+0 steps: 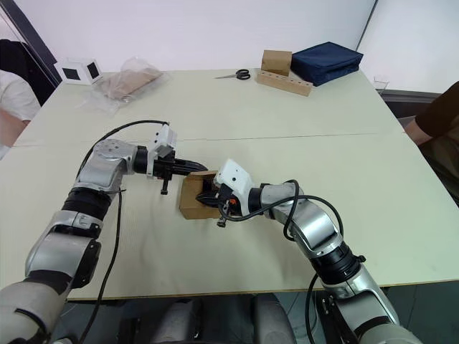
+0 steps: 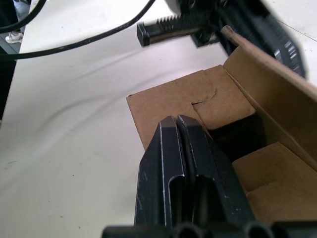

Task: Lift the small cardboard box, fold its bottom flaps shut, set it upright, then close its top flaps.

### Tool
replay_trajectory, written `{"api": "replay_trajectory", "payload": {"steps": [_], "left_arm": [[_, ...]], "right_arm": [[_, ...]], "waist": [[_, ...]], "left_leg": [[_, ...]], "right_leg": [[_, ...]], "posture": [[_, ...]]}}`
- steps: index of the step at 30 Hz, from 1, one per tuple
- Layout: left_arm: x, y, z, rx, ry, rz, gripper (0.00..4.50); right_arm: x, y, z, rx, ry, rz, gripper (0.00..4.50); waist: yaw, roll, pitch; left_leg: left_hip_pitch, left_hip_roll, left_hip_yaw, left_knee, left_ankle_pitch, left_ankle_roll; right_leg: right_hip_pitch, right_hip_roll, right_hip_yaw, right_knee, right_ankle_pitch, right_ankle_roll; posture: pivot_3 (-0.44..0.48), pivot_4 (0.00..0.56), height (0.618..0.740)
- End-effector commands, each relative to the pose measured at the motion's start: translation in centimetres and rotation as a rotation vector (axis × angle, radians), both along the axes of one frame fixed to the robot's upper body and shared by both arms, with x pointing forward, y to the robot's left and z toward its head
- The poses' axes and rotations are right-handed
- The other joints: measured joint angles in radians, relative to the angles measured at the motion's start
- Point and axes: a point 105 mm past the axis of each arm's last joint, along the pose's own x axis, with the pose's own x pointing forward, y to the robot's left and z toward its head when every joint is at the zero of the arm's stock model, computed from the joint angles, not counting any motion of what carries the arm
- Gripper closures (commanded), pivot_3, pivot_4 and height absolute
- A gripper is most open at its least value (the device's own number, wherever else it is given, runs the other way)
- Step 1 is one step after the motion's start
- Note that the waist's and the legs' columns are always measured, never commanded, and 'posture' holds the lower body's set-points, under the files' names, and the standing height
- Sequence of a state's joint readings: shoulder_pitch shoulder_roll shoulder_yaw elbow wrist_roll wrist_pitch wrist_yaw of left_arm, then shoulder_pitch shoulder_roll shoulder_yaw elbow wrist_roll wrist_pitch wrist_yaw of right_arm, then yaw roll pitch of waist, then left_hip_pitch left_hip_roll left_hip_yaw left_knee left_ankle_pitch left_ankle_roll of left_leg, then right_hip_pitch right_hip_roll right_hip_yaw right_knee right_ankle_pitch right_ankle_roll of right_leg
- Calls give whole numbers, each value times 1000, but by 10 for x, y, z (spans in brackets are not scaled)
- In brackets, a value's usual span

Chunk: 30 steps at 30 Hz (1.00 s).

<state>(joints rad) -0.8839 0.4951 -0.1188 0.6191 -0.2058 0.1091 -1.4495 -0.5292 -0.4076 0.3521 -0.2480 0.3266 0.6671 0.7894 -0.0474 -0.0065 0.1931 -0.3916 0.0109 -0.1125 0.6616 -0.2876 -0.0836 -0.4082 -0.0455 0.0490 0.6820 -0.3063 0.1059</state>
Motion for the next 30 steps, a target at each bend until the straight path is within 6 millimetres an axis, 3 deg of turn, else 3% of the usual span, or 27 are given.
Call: {"api": "replay_trajectory", "payload": {"steps": [1,11,15,18,24,30], "left_arm": [[0,17,24,-52,-58,56,4466],[1,5,18,-77,-50,66,4466],[2,6,26,-96,-69,74,4466],[-5,13,36,-114,-72,69,4466],[-36,44,27,-49,-16,84,4466],[-61,38,27,-90,44,57,4466]], "right_arm": [[4,-2,-2,-13,-2,-17,4500],[4,-2,-3,-22,-10,-7,4500],[5,-4,-2,-23,-17,-13,4500],[6,-5,-1,-22,-20,-18,4500],[8,-9,6,-16,-40,-34,4500],[11,-15,11,-16,-50,-48,4500]], "waist": [[-2,0,0],[2,0,0],[1,0,0],[1,0,0],[-11,0,0],[4,0,0]], "left_leg": [[0,0,0,0,0,0],[0,0,0,0,0,0],[0,0,0,0,0,0],[0,0,0,0,0,0],[1,0,0,-1,0,0],[0,0,0,0,0,0]], "right_leg": [[0,0,0,0,0,0],[1,0,0,0,0,0],[0,0,0,0,0,0],[0,0,0,0,0,0],[0,0,0,0,0,0],[1,0,0,0,0,0]], "posture": [[0,150,740],[0,150,740],[0,150,740],[0,150,740],[0,150,740],[0,150,740]]}}
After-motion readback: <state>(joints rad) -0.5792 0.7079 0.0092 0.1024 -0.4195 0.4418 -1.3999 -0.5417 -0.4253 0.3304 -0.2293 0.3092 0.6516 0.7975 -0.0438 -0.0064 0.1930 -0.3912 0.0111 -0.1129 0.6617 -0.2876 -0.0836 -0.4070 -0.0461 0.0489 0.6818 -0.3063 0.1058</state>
